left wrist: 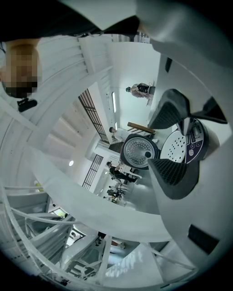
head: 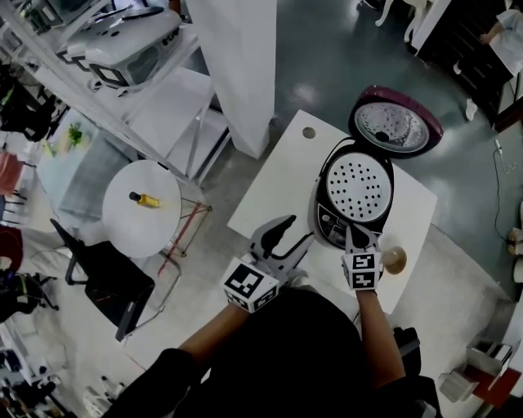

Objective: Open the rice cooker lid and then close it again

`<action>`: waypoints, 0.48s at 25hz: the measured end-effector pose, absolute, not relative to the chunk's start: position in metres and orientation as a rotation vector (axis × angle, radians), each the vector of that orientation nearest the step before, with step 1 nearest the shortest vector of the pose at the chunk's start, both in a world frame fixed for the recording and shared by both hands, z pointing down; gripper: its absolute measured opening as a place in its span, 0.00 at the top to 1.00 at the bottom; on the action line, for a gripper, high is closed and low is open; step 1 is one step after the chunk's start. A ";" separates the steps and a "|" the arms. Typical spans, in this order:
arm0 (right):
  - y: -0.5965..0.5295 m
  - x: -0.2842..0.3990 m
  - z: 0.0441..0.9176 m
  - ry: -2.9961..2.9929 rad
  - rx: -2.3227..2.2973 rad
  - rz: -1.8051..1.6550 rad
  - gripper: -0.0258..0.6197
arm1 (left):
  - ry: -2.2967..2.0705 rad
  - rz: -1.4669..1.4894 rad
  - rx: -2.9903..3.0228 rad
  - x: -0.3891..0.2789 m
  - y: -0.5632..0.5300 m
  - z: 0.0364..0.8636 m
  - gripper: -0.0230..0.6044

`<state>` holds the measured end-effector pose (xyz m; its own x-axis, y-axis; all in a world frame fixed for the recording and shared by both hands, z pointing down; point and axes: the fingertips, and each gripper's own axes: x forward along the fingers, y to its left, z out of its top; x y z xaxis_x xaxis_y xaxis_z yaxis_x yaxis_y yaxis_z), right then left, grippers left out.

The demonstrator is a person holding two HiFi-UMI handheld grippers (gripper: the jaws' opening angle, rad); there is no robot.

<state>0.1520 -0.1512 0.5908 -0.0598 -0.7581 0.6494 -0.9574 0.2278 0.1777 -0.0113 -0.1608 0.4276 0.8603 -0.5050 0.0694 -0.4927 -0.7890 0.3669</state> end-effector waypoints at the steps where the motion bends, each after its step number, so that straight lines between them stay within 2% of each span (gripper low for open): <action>1: -0.151 0.153 0.592 -1.864 1.579 0.404 0.96 | -0.741 -0.042 2.658 -0.012 -0.159 0.428 0.67; 12: -0.150 0.156 0.593 -1.877 1.641 0.499 0.96 | -0.704 -0.059 2.662 -0.018 -0.156 0.425 0.67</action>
